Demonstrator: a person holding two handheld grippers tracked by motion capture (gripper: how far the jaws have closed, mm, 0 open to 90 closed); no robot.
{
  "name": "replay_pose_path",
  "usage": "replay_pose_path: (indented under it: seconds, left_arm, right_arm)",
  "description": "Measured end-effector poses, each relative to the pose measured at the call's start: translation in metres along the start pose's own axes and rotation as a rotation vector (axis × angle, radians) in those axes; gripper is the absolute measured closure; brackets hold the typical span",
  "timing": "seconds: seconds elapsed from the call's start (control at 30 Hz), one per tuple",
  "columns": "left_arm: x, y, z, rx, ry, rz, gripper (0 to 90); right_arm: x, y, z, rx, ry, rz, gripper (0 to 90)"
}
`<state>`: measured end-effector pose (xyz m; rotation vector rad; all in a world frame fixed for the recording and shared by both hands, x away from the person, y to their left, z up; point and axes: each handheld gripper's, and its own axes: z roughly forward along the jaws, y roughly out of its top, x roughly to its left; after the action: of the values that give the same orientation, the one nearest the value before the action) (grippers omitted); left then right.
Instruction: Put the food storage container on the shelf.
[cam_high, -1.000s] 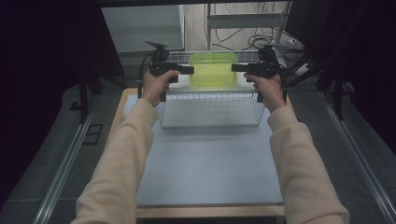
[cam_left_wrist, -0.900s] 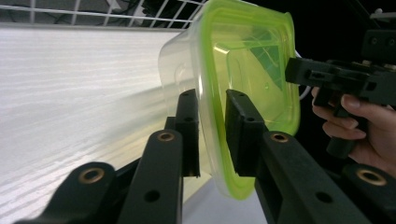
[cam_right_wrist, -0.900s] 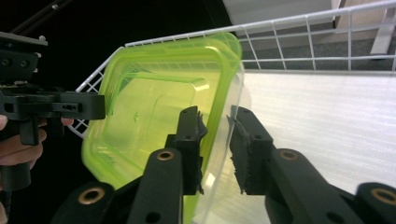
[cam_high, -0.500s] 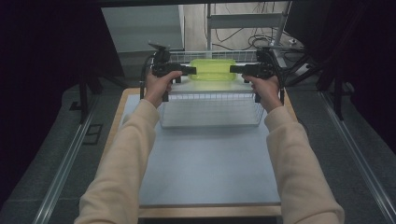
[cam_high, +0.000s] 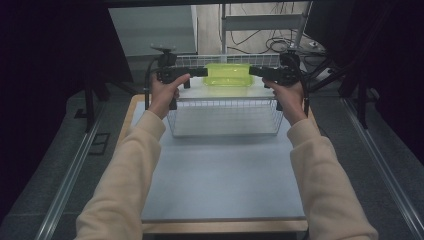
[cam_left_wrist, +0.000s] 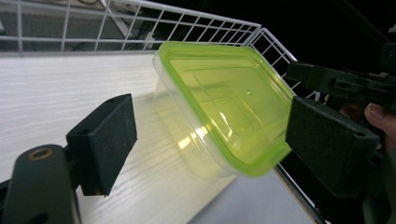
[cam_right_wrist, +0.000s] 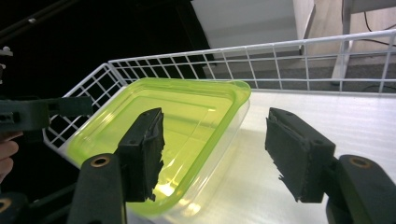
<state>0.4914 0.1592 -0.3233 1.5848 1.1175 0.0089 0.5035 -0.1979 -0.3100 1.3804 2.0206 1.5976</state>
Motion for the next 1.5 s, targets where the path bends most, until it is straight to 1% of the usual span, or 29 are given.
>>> replay_pose_path:
  seconds: [0.03,0.07,0.1,0.13,0.17,0.2,0.27,0.37,0.43,0.47,0.5,0.53,0.57,0.6,0.73,0.77,0.8,0.83,0.9,0.93,0.97,1.0,1.13,1.17,1.2,1.33,1.43,1.47,1.5]
  left_arm:
    - [-0.002,-0.002,-0.004,-0.01,-0.006,0.002,16.5]
    - [-0.005,-0.003,-0.009,-0.015,-0.013,0.009,16.6]
    - [-0.008,-0.006,-0.013,-0.015,-0.014,0.02,16.6]
    - [-0.011,-0.008,-0.018,-0.02,-0.015,0.029,16.6]
    - [-0.014,-0.012,-0.023,-0.023,-0.019,0.038,16.6]
    - [-0.016,-0.015,-0.027,-0.028,-0.024,0.043,17.0]
    - [-0.021,-0.025,-0.036,-0.032,-0.028,0.065,17.0]
    - [-0.027,-0.043,-0.048,-0.026,-0.012,0.099,17.8]
    - [-0.03,-0.059,-0.054,-0.027,-0.014,0.099,18.1]
    - [-0.034,-0.076,-0.061,-0.029,-0.035,0.102,18.5]
    - [-0.034,-0.076,-0.061,-0.029,-0.035,0.102,18.5]
    - [-0.039,-0.094,-0.067,-0.021,-0.037,0.128,18.6]
    - [-0.039,-0.094,-0.067,-0.021,-0.037,0.128,18.6]
    - [-0.041,-0.103,-0.071,-0.016,-0.032,0.152,18.6]
    - [-0.048,-0.142,-0.08,0.004,-0.01,0.209,18.7]
    - [-0.049,-0.152,-0.082,0.009,-0.015,0.213,18.8]
    - [-0.05,-0.172,-0.084,0.015,-0.021,0.216,19.1]
    - [-0.05,-0.172,-0.084,0.015,-0.021,0.216,19.1]
    - [-0.051,-0.191,-0.084,0.032,-0.008,0.237,19.1]
    - [-0.05,-0.2,-0.084,0.042,-0.007,0.238,19.2]
    - [-0.049,-0.209,-0.083,0.052,-0.008,0.233,19.2]
    - [-0.048,-0.217,-0.082,0.063,-0.013,0.222,19.3]
    - [-0.04,-0.237,-0.076,0.094,-0.017,0.188,19.8]
    - [-0.038,-0.24,-0.075,0.105,-0.018,0.175,20.0]
    - [-0.037,-0.241,-0.074,0.111,-0.018,0.168,20.0]
    - [-0.035,-0.243,-0.074,0.106,-0.014,0.166,20.2]
    - [-0.033,-0.248,-0.074,0.11,0.015,0.173,20.2]
    - [-0.029,-0.254,-0.073,0.117,0.044,0.183,20.3]
    - [-0.029,-0.254,-0.073,0.117,0.044,0.183,20.3]
  right_arm:
    - [0.0,-0.001,-0.003,-0.005,0.006,-0.002,37.0]
    - [0.001,-0.004,-0.011,-0.009,0.034,-0.004,36.6]
    - [0.001,-0.004,-0.011,-0.009,0.034,-0.004,36.6]
    - [0.004,-0.007,-0.021,-0.003,0.05,-0.029,36.5]
    - [0.004,-0.007,-0.021,-0.003,0.05,-0.029,36.5]
    - [0.007,-0.012,-0.03,-0.003,0.061,-0.057,36.4]
    - [0.008,-0.015,-0.035,-0.004,0.069,-0.069,36.3]
    - [0.013,-0.029,-0.05,0.005,0.082,-0.112,35.9]
    - [0.018,-0.041,-0.059,0.018,0.087,-0.146,35.7]
    - [0.023,-0.055,-0.068,0.031,0.097,-0.189,35.0]
    - [0.023,-0.055,-0.068,0.031,0.097,-0.189,35.0]
    - [0.026,-0.071,-0.078,0.033,0.114,-0.211,34.2]
    - [0.026,-0.071,-0.078,0.033,0.114,-0.211,34.2]
    - [0.027,-0.08,-0.082,0.034,0.125,-0.218,33.6]
    - [0.03,-0.116,-0.098,0.043,0.163,-0.234,31.5]
    - [0.03,-0.125,-0.102,0.043,0.169,-0.234,30.8]
    - [0.031,-0.141,-0.109,0.038,0.189,-0.232,30.4]
    - [0.031,-0.141,-0.109,0.038,0.189,-0.232,30.4]
    - [0.03,-0.158,-0.115,0.033,0.204,-0.235,30.1]
    - [0.028,-0.176,-0.119,0.048,0.205,-0.246,28.7]
    - [0.028,-0.176,-0.119,0.048,0.205,-0.246,28.7]
    - [0.027,-0.185,-0.12,0.056,0.194,-0.254,28.0]
    - [0.026,-0.212,-0.123,0.079,0.146,-0.321,25.8]
    - [0.026,-0.216,-0.124,0.081,0.14,-0.337,25.5]
    - [0.025,-0.22,-0.123,0.089,0.149,-0.343,24.2]
    - [0.024,-0.219,-0.121,0.081,0.154,-0.351,21.3]
    - [0.024,-0.225,-0.119,0.081,0.156,-0.374,17.3]
    - [0.022,-0.233,-0.117,0.102,0.125,-0.406,15.5]
    - [0.022,-0.233,-0.117,0.102,0.125,-0.406,15.5]
